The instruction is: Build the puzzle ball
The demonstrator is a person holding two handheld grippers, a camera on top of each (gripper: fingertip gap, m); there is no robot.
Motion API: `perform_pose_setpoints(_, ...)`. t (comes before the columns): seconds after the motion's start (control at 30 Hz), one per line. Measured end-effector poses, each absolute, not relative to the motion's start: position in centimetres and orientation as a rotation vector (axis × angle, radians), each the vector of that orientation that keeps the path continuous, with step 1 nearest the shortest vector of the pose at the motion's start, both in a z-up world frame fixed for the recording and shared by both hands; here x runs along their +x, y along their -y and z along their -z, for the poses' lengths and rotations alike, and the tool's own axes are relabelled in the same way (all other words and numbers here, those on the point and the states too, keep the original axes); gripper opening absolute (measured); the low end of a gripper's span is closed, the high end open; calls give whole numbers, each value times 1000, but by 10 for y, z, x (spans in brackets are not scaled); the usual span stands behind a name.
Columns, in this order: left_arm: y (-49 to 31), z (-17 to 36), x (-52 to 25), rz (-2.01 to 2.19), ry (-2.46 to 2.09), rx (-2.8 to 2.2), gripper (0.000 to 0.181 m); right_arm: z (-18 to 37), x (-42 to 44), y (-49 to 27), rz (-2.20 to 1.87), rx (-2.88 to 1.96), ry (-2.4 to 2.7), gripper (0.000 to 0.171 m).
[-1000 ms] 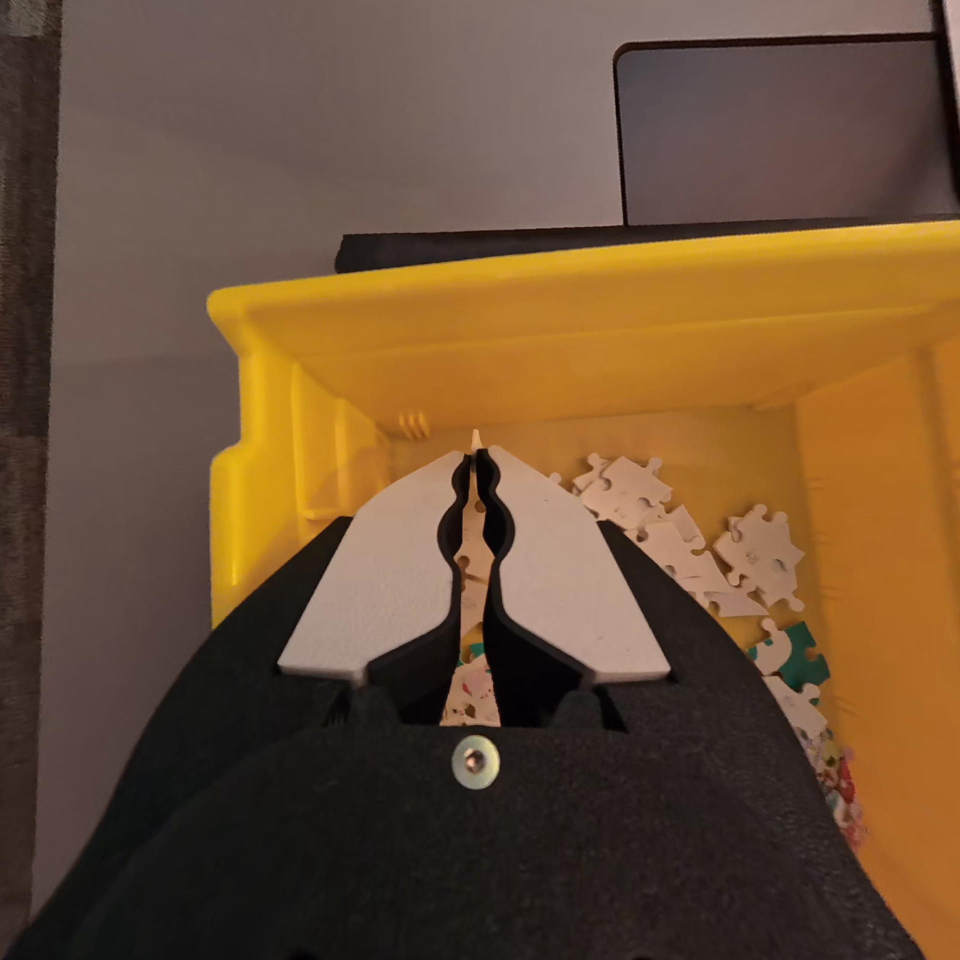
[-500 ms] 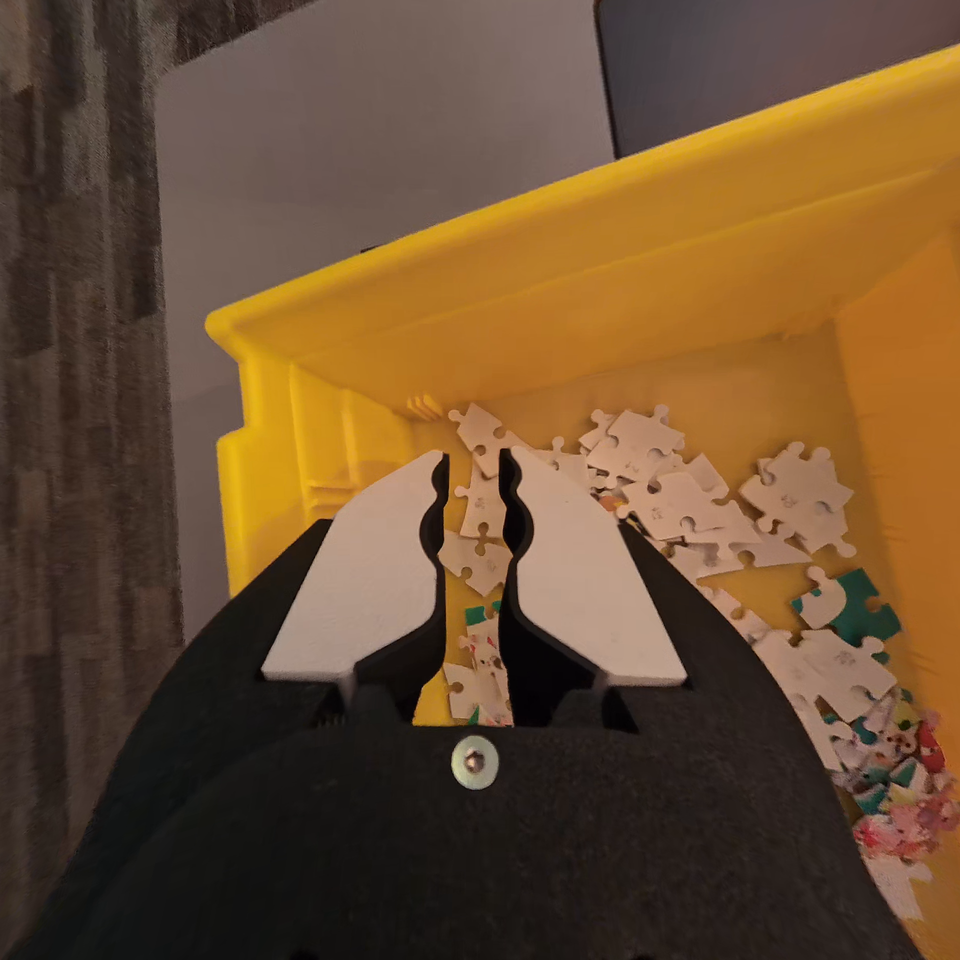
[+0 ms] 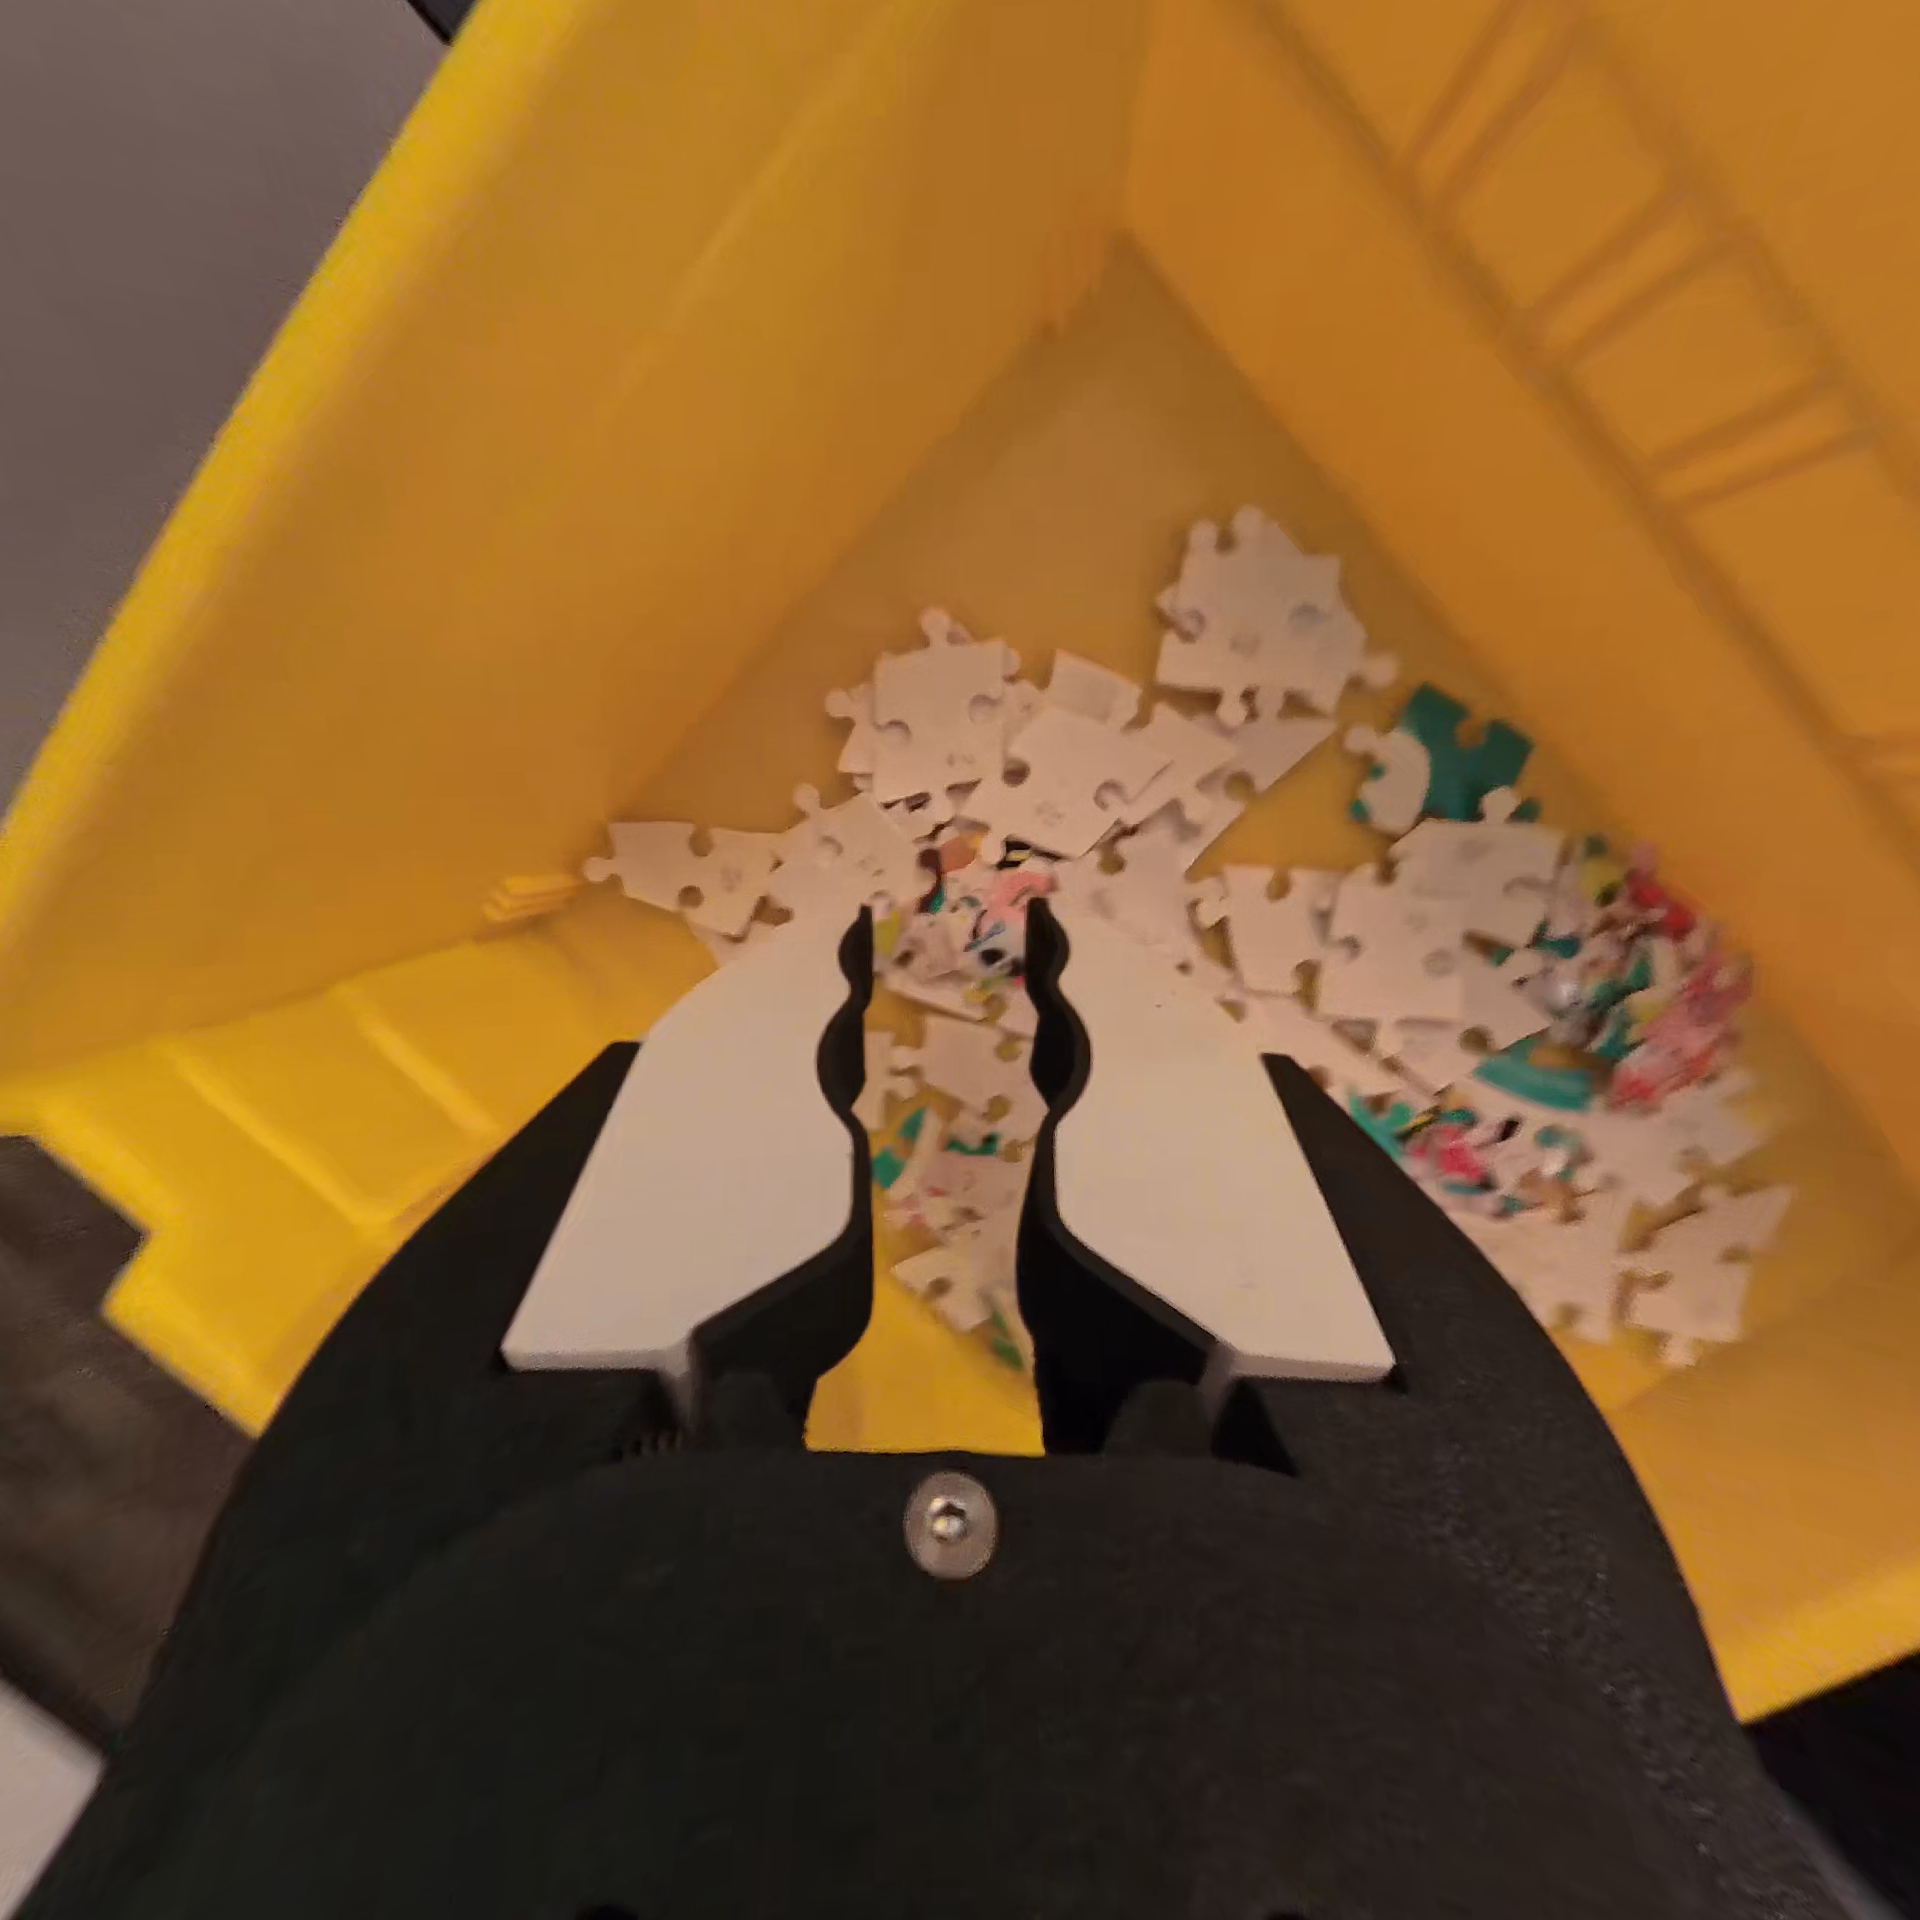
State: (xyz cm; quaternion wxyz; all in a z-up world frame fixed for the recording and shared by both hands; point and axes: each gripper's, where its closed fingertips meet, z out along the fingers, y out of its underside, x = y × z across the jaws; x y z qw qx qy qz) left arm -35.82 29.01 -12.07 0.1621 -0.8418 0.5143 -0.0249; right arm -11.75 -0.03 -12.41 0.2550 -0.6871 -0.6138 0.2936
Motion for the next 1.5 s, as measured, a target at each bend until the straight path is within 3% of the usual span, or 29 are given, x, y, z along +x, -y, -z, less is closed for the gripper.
perform_pose_setpoints(0.13, -288, 125, -361, 65, -1660, -2362, 38, 124, -118, 1, -800, -1866, 1666, 38)
perform_pose_setpoints(0.43, -285, 138, -368, -49, -1880, -2334, 38, 124, -117, 1, -806, -1866, 1665, 38)
perform_pose_setpoints(1.0, -270, 138, -365, 4, -1894, -2346, 5, 125, -117, 2, -804, -1867, 1676, 38)
perform_pose_setpoints(1.5, -231, 135, -365, -24, -1929, -2256, 2, 126, -117, 1, -797, -1871, 1680, 38)
